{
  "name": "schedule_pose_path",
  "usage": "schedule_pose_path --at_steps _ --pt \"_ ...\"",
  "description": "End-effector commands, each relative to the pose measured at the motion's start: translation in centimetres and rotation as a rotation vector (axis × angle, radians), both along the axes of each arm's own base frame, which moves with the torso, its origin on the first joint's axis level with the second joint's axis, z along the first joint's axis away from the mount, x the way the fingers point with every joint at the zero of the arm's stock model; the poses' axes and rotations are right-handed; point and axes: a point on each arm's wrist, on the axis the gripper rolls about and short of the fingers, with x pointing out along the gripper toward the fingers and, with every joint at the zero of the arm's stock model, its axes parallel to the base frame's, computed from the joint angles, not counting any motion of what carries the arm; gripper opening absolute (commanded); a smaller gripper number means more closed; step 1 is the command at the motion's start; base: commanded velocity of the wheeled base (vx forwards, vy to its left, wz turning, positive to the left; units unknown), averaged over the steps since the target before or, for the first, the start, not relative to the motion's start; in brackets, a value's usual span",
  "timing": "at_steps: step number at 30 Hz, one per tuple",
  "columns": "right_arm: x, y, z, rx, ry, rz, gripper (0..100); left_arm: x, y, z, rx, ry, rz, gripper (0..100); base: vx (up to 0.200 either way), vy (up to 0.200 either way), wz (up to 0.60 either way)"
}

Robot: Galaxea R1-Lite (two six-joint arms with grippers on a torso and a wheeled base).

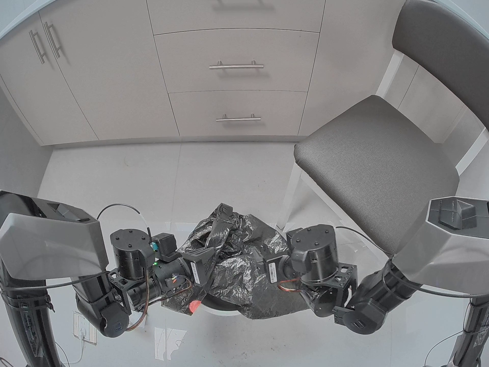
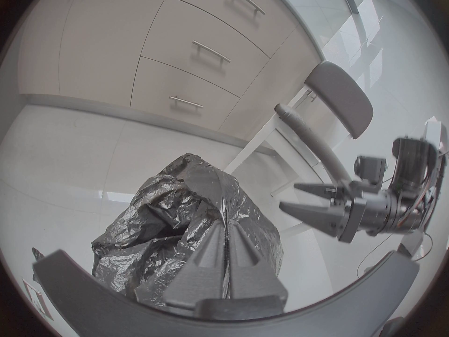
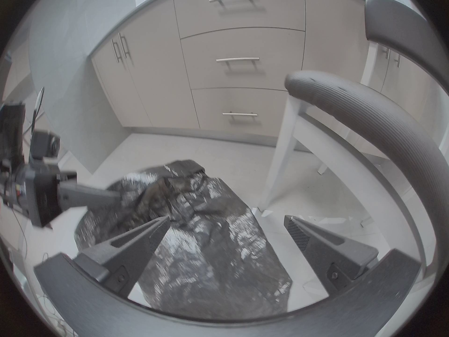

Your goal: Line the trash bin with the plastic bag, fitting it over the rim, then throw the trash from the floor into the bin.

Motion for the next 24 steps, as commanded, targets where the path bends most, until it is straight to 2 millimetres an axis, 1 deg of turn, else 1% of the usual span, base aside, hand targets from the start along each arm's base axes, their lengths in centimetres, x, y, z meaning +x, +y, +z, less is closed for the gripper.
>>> schedule_pose_path --at_steps 1,3,4,6,7,8,10,13,17,21,24 --pt "-1.5 -2.0 -1.6 -0.068 0.053 -0.001 100 0.6 0.3 1.0 -0.030 -0.031 -0.008 0 0.000 0.000 0.00" --pt "-1.8 -2.0 -2.1 -0.082 0.067 0.003 100 0.5 0.2 1.0 -0.030 -0.032 -0.010 0 0.000 0.000 0.00" --pt "-2.3 -1.9 -3.2 -0.111 0.094 0.014 100 0.5 0.2 1.1 -0.032 -0.032 -0.009 0 0.000 0.000 0.00" --pt "-2.5 -1.7 -4.4 -0.140 0.115 0.025 100 0.5 0.2 1.1 -0.045 -0.026 -0.006 0 0.000 0.000 0.00" --pt "-2.5 -1.7 -4.4 -0.140 0.115 0.025 100 0.5 0.2 1.1 -0.045 -0.026 -0.006 0 0.000 0.000 0.00" --pt "-2.7 -1.2 -5.2 -0.156 0.123 0.035 100 0.7 0.2 1.2 -0.069 -0.014 0.000 0 0.000 0.000 0.00" --pt "-3.0 -0.4 -6.1 -0.170 0.132 0.055 100 0.8 0.2 1.3 -0.081 -0.012 0.006 0 0.000 0.000 0.00" --pt "-3.7 0.0 -7.4 -0.201 0.157 0.074 100 1.0 0.4 1.4 -0.083 -0.017 0.015 0 0.000 0.000 0.00" --pt "-4.4 0.1 -7.6 -0.215 0.162 0.084 100 1.2 0.6 1.4 -0.083 -0.018 0.024 0 0.000 0.000 0.00" --pt "-5.3 -0.5 -7.5 -0.239 0.168 0.084 100 1.2 0.6 1.4 -0.083 -0.018 0.024 0 0.000 0.000 0.00" --pt "-6.2 -0.8 -7.9 -0.264 0.184 0.099 100 1.2 0.6 1.3 -0.083 -0.017 0.024 0 0.000 0.000 0.00"
